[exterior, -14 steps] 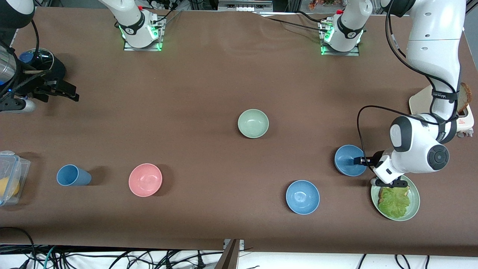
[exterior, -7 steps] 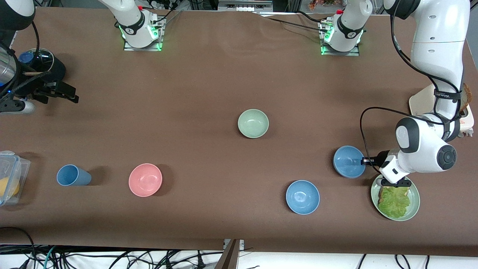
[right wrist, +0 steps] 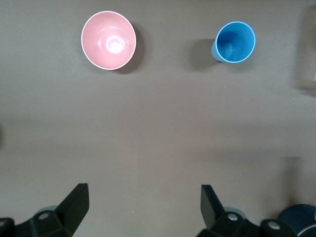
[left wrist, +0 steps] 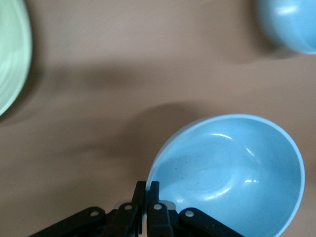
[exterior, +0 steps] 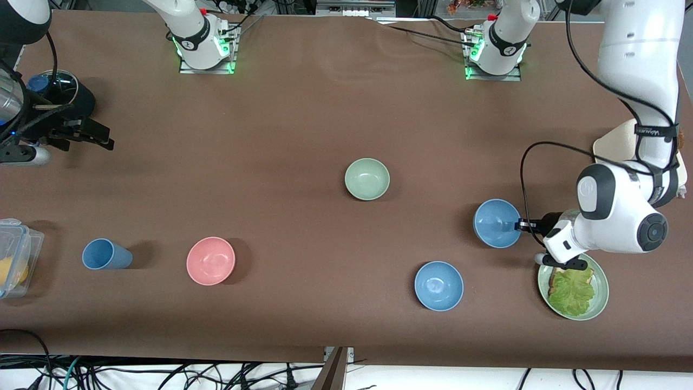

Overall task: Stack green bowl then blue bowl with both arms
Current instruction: 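Lift the blue bowl with the left gripper toward the green bowl, then lower the blue bowl into the green bowl with the left gripper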

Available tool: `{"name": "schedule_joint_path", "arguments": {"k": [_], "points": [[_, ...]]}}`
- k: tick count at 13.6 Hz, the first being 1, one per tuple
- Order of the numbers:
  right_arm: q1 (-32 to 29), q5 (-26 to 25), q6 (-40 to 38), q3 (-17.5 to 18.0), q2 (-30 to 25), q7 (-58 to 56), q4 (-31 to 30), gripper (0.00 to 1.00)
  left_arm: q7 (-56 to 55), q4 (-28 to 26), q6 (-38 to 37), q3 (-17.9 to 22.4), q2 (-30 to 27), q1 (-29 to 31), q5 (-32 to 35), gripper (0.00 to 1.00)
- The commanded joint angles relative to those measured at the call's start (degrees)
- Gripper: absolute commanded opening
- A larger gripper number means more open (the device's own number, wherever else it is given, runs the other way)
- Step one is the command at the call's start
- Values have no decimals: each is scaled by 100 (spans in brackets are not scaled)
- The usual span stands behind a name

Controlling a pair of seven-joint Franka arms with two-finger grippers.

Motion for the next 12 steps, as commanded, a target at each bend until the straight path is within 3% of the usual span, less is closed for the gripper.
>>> {"name": "schedule_joint_path", "arguments": {"k": [1, 3, 5, 12], "points": [[12, -19, 44, -29, -78, -97, -74, 100, -638, 411, -884, 30, -600, -620, -100, 0], [12, -10, 44, -29, -78, -97, -74, 100, -1859, 887, -1423, -57, -636, -1340, -83, 0], [12, -19, 44, -29, -78, -97, -74, 100, -2452, 924, -1407, -41, -618, -2105, -29, 0], [4, -19, 44, -29, -78, -97, -74, 100, -2515, 845, -1082, -49, -408, -2662, -38, 0]]}}
